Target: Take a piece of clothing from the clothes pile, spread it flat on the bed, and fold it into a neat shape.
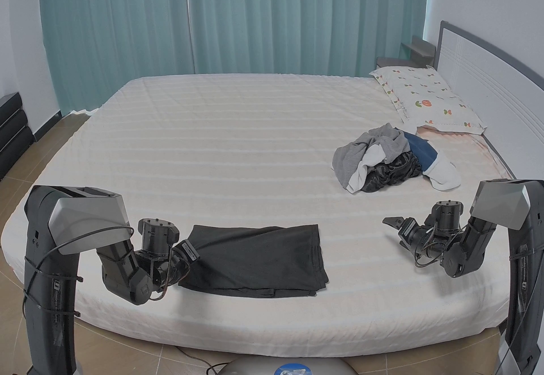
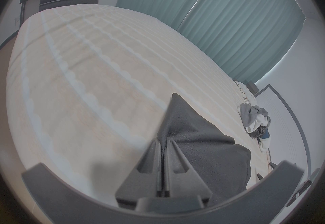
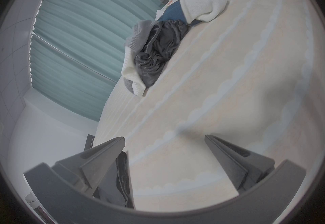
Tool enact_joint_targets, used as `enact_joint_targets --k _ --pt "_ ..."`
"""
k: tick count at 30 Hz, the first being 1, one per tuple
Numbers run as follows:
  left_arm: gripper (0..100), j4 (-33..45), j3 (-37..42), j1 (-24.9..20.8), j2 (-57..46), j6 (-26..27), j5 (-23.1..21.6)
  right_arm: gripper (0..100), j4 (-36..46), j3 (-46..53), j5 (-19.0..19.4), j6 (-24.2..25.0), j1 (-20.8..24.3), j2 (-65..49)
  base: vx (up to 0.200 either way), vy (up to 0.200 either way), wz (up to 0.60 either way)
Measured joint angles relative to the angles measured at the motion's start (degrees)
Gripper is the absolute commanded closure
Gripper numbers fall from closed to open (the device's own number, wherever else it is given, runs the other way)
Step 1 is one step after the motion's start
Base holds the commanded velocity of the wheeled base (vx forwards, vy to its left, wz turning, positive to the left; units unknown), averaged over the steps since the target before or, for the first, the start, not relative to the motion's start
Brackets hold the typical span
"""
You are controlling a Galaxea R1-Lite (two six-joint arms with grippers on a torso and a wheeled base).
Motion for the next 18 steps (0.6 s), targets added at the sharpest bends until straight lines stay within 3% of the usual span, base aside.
enact_joint_targets --k 18 --pt "100 0.0 0.4 0.0 0.1 -0.1 0.0 0 0.0 0.0 0.0 0.0 0.0 0.0 0.0 0.2 0.0"
